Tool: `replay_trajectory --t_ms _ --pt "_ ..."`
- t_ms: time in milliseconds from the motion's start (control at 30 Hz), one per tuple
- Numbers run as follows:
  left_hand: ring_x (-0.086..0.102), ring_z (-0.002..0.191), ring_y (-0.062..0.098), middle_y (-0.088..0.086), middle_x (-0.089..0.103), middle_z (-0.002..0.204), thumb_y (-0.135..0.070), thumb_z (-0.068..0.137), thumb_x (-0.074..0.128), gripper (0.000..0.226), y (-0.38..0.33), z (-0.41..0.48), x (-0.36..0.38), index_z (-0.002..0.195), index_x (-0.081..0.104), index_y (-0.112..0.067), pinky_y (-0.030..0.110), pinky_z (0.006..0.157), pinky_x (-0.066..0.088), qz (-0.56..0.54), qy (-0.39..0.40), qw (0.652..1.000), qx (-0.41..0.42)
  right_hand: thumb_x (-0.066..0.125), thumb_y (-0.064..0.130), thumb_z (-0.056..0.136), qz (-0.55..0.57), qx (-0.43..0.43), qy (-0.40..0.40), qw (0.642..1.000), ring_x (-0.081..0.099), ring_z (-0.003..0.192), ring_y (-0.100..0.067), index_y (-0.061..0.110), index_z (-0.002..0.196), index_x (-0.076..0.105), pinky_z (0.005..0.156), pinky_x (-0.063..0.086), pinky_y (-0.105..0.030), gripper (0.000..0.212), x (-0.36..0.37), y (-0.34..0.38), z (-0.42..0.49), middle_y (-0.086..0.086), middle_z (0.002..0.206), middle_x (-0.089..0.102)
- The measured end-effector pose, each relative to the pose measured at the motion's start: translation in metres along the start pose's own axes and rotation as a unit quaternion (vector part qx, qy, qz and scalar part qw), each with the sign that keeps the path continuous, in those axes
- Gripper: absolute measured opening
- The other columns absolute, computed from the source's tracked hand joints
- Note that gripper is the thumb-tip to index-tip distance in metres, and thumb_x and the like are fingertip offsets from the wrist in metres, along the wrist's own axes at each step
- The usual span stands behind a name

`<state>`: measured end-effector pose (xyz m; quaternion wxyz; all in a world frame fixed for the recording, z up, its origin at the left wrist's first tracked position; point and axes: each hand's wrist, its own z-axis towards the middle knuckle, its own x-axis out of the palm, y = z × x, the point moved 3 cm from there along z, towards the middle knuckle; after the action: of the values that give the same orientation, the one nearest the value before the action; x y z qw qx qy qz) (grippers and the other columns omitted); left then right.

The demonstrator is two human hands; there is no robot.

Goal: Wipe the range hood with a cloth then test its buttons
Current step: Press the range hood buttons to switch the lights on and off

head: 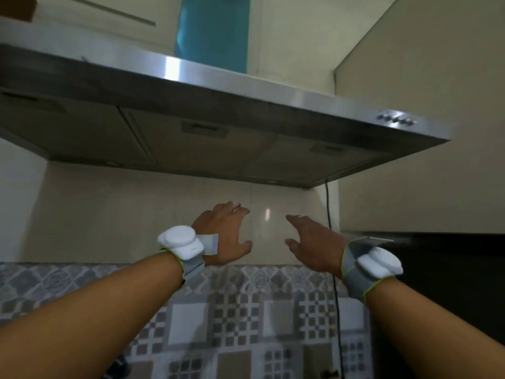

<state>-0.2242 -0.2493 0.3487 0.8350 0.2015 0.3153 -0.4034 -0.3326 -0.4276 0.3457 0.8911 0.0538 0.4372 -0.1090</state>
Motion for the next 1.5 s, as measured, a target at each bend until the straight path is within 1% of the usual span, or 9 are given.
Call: replay_trajectory --t_ms 167,333,467,600,767,900,1033,1267,1500 --pt "0.025 0.144 0.023 0.002 0.024 0.159 -0.058 0.084 0.055 0.079 -0.051 0.02 -0.036 0.151 0.028 -0.024 0.034 0.116 0.026 0.003 -0.07 0.996 0.049 0.045 0.039 0.098 -0.007 0.039 -0.083 0.996 0.032 0.141 -0.027 0.018 0.153 0.021 0.115 0.028 -0.036 0.063 -0.056 -0.033 -0.021 -0.008 0.156 0.026" --pt "0.03 0.142 0.022 0.001 0.03 0.156 -0.059 0.083 0.053 0.075 -0.098 0.026 -0.078 0.147 0.033 -0.025 0.04 0.113 0.032 0.004 -0.129 0.987 0.097 0.047 0.041 0.096 -0.017 0.058 -0.21 0.976 0.049 0.127 -0.029 0.02 0.146 0.035 0.102 0.043 -0.042 0.055 -0.11 -0.047 -0.048 -0.005 0.148 0.038" --pt "0.049 0.126 0.023 0.001 0.049 0.141 -0.057 0.081 0.052 0.065 -0.135 0.021 -0.113 0.137 0.047 -0.024 0.037 0.1 0.044 0.05 -0.223 0.962 0.15 0.051 0.036 0.095 -0.013 0.032 -0.299 0.954 0.05 0.125 -0.025 0.019 0.14 0.044 0.101 0.045 -0.04 0.048 -0.147 -0.051 -0.065 -0.003 0.144 0.043" --pt "0.053 0.12 0.024 0.003 0.053 0.135 -0.057 0.08 0.046 0.064 -0.159 0.021 -0.14 0.133 0.052 -0.022 0.039 0.097 0.046 0.099 -0.253 0.946 0.177 0.052 0.036 0.094 -0.013 0.033 -0.341 0.939 0.048 0.125 -0.023 0.019 0.137 0.047 0.102 0.044 -0.039 0.047 -0.172 -0.054 -0.07 -0.003 0.138 0.047" --pt "0.053 0.114 0.026 0.004 0.057 0.128 -0.059 0.08 0.041 0.062 -0.173 0.026 -0.165 0.128 0.054 -0.022 0.041 0.093 0.044 0.154 -0.271 0.934 0.174 0.05 0.037 0.093 -0.025 0.027 -0.347 0.937 0.039 0.133 -0.026 0.02 0.143 0.039 0.107 0.039 -0.045 0.054 -0.191 -0.057 -0.072 -0.005 0.146 0.04" --pt "0.047 0.121 0.027 0.005 0.053 0.133 -0.061 0.079 0.04 0.067 -0.171 0.034 -0.175 0.132 0.051 -0.021 0.043 0.097 0.041 0.188 -0.259 0.936 0.144 0.044 0.046 0.09 -0.046 0.051 -0.298 0.952 0.03 0.139 -0.026 0.026 0.151 0.022 0.107 0.036 -0.055 0.068 -0.191 -0.062 -0.065 0.0 0.154 0.029" --pt "0.042 0.129 0.029 0.006 0.047 0.142 -0.063 0.082 0.045 0.07 -0.162 0.045 -0.177 0.139 0.044 -0.022 0.046 0.106 0.037 0.192 -0.24 0.945 0.115 0.043 0.044 0.089 -0.054 0.062 -0.293 0.953 0.026 0.141 -0.024 0.027 0.151 0.021 0.106 0.033 -0.058 0.067 -0.187 -0.065 -0.063 0.004 0.155 0.024" --pt "0.035 0.137 0.031 0.008 0.039 0.15 -0.065 0.083 0.046 0.076 -0.162 0.058 -0.167 0.145 0.034 -0.023 0.051 0.115 0.024 0.205 -0.236 0.945 0.096 0.047 0.035 0.088 -0.034 0.062 -0.322 0.944 0.027 0.14 -0.02 0.031 0.146 0.033 0.105 0.032 -0.061 0.06 -0.187 -0.066 -0.057 0.007 0.152 0.029" --pt "0.038 0.131 0.033 0.012 0.04 0.142 -0.066 0.081 0.047 0.079 -0.166 0.067 -0.158 0.143 0.034 -0.019 0.05 0.111 0.03 0.212 -0.267 0.936 0.086 0.052 0.035 0.085 0.004 0.039 -0.34 0.94 0.036 0.137 -0.019 0.034 0.133 0.05 0.107 0.022 -0.067 0.048 -0.201 -0.075 -0.053 0.006 0.148 0.038"
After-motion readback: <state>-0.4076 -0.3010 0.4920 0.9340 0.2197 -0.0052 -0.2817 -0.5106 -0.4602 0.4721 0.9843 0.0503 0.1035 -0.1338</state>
